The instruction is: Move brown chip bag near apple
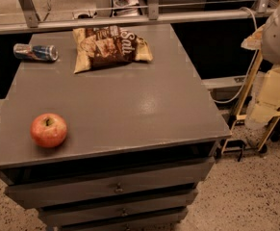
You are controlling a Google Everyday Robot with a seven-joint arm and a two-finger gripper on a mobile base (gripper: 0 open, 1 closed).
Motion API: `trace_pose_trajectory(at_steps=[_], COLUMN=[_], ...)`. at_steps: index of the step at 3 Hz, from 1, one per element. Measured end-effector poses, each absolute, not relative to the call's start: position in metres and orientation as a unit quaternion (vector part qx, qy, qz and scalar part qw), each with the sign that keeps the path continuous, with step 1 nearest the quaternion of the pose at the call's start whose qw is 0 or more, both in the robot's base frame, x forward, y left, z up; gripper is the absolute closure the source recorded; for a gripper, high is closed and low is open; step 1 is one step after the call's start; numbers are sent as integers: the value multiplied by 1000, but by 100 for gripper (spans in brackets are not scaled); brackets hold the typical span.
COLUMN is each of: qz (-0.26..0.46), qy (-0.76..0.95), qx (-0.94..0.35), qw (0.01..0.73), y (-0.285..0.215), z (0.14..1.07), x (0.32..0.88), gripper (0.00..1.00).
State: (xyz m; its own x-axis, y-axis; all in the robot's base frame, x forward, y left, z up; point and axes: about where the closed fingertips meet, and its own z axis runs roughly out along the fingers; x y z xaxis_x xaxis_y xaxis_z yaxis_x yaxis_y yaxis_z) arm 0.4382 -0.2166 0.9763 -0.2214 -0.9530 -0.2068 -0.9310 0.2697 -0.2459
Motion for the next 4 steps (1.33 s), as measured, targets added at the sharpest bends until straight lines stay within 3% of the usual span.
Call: trace_pose_trajectory(at_steps=[2, 4], qz=[-33, -56], qy=[768, 718], qx=[-610, -622], qw=[192, 306], y=[-210, -170], z=[982, 1007], x=[460, 574], gripper=[0, 0])
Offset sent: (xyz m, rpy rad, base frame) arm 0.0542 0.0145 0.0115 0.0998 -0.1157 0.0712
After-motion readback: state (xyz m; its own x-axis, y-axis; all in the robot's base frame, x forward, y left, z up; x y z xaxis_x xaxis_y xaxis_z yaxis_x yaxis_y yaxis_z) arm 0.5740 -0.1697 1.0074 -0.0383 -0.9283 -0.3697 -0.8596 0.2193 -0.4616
